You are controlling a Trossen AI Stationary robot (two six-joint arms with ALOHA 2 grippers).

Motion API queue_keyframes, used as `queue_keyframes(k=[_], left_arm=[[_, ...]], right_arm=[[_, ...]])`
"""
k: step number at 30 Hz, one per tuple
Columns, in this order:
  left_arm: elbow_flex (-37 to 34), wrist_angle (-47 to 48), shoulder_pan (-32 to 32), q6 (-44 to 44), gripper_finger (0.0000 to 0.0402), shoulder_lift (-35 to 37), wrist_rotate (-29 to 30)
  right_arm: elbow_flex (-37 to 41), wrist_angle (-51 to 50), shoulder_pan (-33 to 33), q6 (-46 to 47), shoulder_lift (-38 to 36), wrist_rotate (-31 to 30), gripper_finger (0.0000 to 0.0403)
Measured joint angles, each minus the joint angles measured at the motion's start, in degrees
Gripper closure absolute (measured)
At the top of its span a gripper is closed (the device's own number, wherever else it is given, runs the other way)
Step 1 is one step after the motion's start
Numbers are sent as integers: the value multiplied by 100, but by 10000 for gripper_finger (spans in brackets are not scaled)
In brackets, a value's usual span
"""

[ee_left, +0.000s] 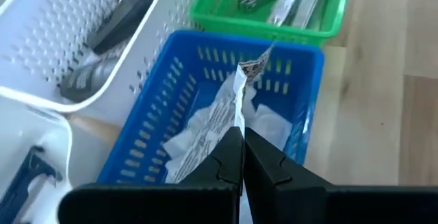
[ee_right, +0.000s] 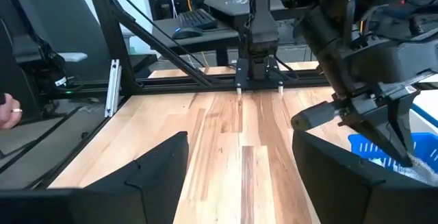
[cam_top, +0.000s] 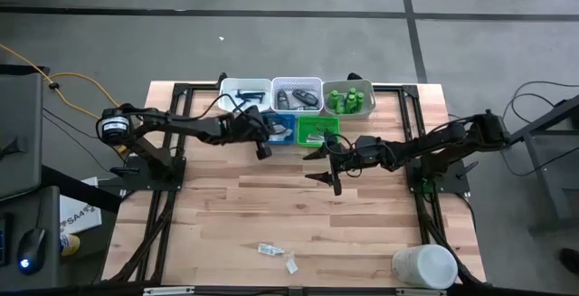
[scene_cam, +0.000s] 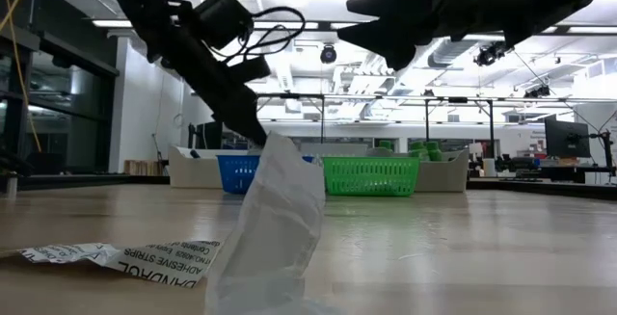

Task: Pick & Place Travel size toiletries
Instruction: Put the white bandage pad into the blue basket

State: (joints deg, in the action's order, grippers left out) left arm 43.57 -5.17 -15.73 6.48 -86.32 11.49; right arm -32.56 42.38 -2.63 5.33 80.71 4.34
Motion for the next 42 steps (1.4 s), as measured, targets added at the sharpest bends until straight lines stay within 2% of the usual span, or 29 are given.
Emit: queue_keyframes(k=[5, 13, 17, 22, 29, 32, 38, 42], left_arm=[[2, 119, -51, -96, 383, -4, -73], [2, 90, -39, -48, 273, -4, -191], [2, 138, -39, -66, 238, 176, -323], [2, 753, 71, -270, 233, 669, -1349], [0, 1701, 1257, -336, 255, 1026, -1129], [1, 1945, 1875, -1042, 263, 1043, -797], [0, 1995, 2870, -4016, 266, 955, -390], [0, 1863, 3372, -5623, 266, 805, -234]], right_arm=[[0, -44, 0, 73, 0, 0, 147], [0, -128, 0, 312, 0, 4, 147], [2, -289, 0, 501, 0, 24, 147], [4, -648, -83, 593, 0, 34, 147], [4, -1027, -454, 369, 0, 216, 147], [4, -1160, -599, 455, 0, 111, 147], [4, -1228, -796, 692, 0, -134, 147], [4, -1227, -831, 692, 0, -144, 147]])
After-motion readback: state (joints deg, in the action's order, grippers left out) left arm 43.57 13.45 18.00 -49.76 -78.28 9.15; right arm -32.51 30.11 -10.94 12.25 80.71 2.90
